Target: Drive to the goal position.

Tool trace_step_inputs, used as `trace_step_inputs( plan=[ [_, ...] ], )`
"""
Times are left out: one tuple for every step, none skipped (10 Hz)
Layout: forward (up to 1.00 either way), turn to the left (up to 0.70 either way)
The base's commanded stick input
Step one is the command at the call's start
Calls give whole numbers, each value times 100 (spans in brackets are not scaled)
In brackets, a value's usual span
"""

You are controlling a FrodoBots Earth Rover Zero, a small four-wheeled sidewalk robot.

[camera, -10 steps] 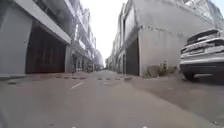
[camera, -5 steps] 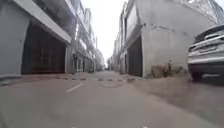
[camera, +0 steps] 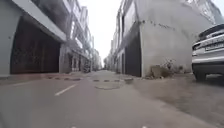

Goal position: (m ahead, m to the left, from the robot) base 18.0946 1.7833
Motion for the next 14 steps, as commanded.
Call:
trace_step_inputs(
  plan=[
    [85, 0],
    [85, 0],
    [85, 0],
    [85, 0],
    [85, 0],
    [85, 0],
    [85, 0],
    [85, 0],
    [85, 0],
    [85, 0],
    [85, 0],
    [85, 0],
    [85, 0],
    [85, 0]
  ],
)
